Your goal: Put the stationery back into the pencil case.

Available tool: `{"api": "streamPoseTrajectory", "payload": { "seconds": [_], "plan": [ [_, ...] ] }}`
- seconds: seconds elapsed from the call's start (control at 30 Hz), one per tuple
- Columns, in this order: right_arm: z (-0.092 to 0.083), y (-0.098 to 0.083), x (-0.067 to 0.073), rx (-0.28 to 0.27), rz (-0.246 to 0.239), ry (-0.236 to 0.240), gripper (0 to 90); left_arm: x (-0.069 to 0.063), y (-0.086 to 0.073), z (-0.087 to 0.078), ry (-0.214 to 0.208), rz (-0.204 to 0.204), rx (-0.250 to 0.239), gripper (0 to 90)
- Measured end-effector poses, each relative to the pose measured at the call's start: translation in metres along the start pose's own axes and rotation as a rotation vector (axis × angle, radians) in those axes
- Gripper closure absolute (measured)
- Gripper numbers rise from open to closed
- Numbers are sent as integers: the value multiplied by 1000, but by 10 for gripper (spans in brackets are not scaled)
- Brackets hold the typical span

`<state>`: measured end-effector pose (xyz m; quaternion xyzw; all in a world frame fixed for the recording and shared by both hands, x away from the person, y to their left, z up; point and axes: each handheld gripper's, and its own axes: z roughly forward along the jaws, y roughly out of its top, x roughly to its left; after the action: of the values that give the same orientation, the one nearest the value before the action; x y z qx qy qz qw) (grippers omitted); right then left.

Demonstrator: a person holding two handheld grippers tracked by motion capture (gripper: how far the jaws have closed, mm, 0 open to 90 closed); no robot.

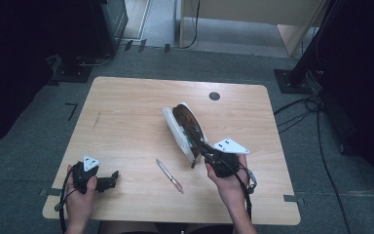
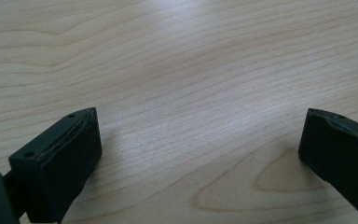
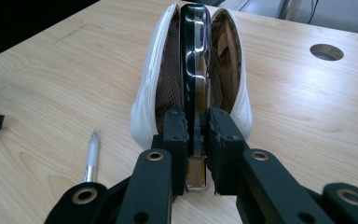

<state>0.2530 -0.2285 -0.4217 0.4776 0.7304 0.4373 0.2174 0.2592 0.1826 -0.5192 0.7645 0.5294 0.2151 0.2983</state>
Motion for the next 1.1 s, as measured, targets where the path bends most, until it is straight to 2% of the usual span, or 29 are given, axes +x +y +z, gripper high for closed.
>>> {"api": "streamPoseTrajectory", "payload": {
  "seconds": [0.57,0.63,0.87,1.1],
  "plan": [
    [55,21,5,97,-16,-32,793,0,0,0,-2,2,0,0],
    [60,22,7,111,-30,-47,793,0,0,0,-2,3,1,0],
    [76,26,9,142,-37,-77,793,0,0,0,-2,3,2,0],
    [85,23,5,193,-32,-64,792,0,0,0,-3,2,2,0]
  ]
}}
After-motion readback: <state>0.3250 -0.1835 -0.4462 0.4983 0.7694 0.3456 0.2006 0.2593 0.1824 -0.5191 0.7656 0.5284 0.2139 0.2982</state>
